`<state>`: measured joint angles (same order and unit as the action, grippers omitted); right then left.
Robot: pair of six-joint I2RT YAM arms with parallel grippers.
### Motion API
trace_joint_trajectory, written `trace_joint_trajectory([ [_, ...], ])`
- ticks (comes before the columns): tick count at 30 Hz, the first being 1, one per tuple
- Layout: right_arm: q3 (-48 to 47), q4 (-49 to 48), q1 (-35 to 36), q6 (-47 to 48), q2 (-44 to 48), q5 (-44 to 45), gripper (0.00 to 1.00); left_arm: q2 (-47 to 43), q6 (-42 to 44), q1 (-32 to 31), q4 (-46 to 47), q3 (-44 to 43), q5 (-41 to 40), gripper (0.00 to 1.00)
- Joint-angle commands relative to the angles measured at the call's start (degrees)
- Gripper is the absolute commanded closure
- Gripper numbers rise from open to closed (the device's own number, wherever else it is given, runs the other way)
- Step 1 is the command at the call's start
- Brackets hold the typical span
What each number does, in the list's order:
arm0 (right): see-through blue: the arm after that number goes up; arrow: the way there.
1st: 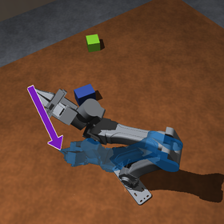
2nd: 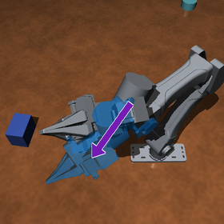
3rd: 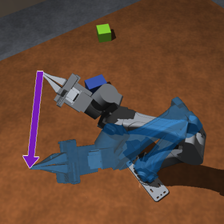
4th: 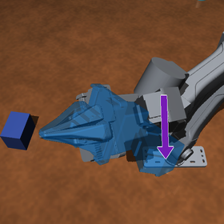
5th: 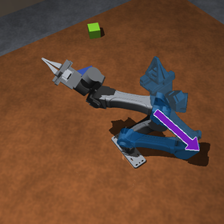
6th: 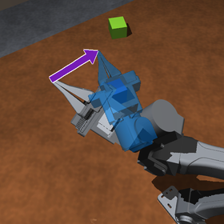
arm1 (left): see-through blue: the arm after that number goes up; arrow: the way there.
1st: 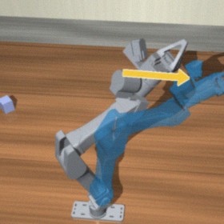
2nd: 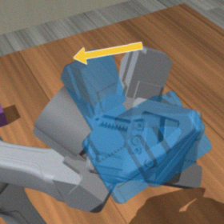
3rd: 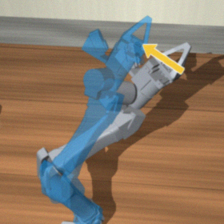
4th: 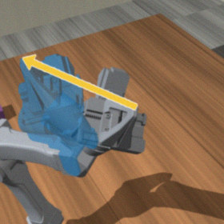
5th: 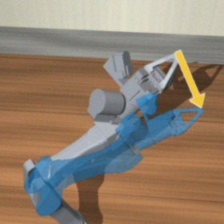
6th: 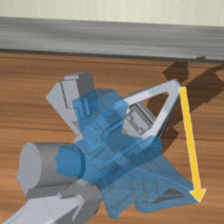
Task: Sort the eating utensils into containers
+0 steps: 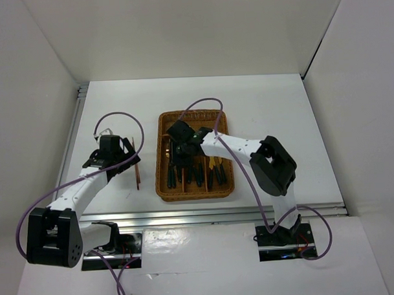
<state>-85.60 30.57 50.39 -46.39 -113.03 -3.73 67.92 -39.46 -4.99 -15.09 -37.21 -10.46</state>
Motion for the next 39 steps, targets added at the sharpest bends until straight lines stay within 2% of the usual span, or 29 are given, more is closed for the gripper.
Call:
trace_joint_trajectory([
  [1,-3.17,-1.04,0.50,1.30,3.08,1.27,0.57,-1.30,-1.05,0.34,2.25,0.56,-0.44,0.00],
  [2,-3.17,-1.04,0.50,2.17,3.08,2.05,0.52,-1.30,-1.05,0.34,2.26,0.56,-0.44,0.00],
  [6,-4.48,0.89,0.50,4.11,6.05,4.86,0.47,0.02,-0.53,0.34,2.26,0.56,0.09,0.00],
  [9,-4.49,1.60,0.50,5.52,9.74,9.16,0.44,1.16,0.00,0.34,2.26,0.56,0.61,0.10],
  [10,-4.49,2.21,0.50,5.52,10.89,10.48,0.38,1.16,0.00,0.34,2.26,-0.05,0.09,0.10],
  [15,-1.15,2.83,-0.02,8.59,17.84,20.59,0.22,2.39,-0.52,0.34,0.60,-1.19,-2.10,0.14],
  [20,6.04,2.66,-3.63,8.60,24.96,23.15,0.19,2.92,-1.58,0.34,-2.83,-1.72,-5.00,0.19],
  [26,12.38,0.19,-9.43,9.13,29.44,18.76,0.19,5.28,-2.20,0.34,-3.36,-1.20,-6.77,0.23],
  [39,14.32,-0.94,-13.30,10.71,27.78,16.21,0.19,10.04,-1.58,-1.86,-3.36,-3.39,-8.35,0.23],
])
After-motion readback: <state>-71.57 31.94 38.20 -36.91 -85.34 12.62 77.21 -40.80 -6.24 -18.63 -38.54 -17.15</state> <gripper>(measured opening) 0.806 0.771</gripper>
